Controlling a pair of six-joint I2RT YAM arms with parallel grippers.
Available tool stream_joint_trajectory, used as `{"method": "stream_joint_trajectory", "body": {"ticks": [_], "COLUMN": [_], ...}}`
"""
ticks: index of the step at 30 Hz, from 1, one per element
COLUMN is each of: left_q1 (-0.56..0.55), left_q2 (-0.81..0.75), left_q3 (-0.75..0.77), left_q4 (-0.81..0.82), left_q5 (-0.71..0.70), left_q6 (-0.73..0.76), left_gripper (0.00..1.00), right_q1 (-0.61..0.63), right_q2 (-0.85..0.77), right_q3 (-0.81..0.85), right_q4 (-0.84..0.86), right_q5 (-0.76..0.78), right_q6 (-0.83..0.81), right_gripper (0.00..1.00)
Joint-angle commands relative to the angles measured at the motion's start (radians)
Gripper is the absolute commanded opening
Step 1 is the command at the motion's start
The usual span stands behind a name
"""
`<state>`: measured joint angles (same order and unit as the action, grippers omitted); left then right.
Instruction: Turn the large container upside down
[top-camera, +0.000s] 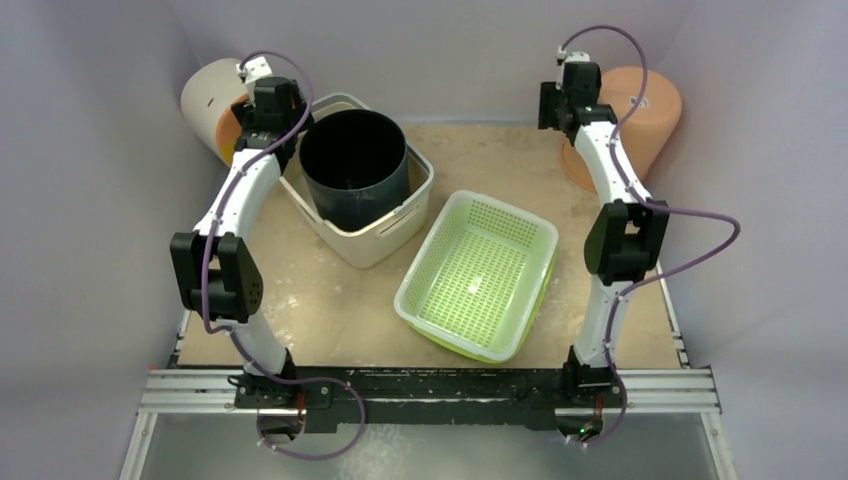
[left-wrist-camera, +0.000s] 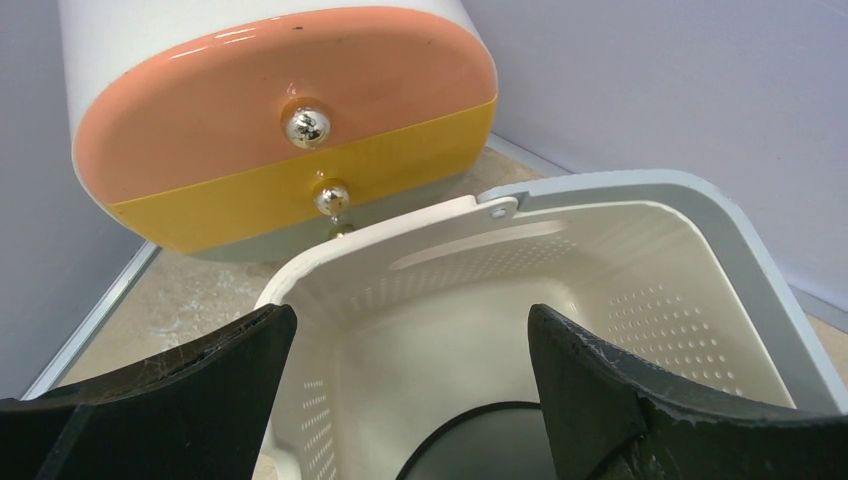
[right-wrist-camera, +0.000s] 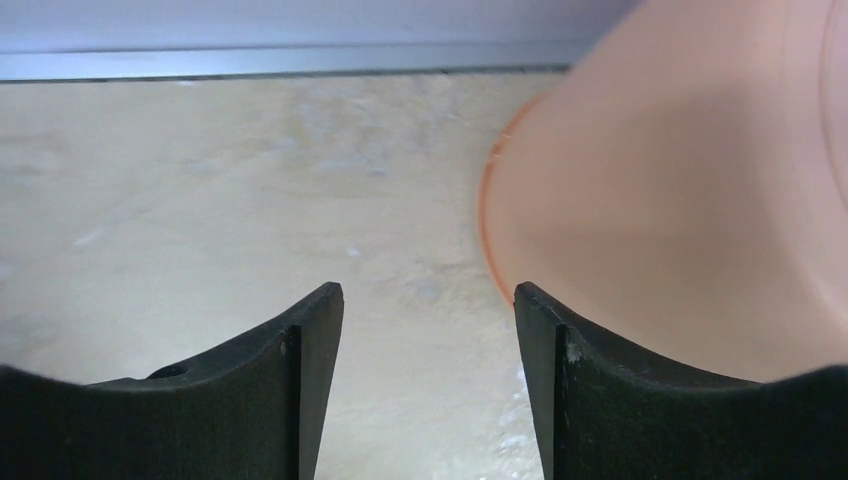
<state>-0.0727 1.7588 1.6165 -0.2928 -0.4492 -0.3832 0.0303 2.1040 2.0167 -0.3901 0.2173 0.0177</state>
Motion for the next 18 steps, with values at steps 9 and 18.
{"method": "stream_joint_trajectory", "body": {"ticks": [9, 18], "left_q1": [-0.002, 0.016], "left_q2": [-0.068, -0.047], "left_q3": [0.013, 0.017], "left_q4": [-0.026, -0.106], "left_q5": [-0.042, -0.081], "left_q6": [-0.050, -0.095], "left_gripper": [0.88, 0.88], "right_q1": [0.331, 0.502], "right_q2": [-0.232, -0.241], "right_q3": [0.020, 0.142], "right_q4": [-0.021, -0.071], "right_q5": [-0.242, -0.367], "right_q6": [-0.063, -0.133], "right_gripper": [0.65, 0.64]}}
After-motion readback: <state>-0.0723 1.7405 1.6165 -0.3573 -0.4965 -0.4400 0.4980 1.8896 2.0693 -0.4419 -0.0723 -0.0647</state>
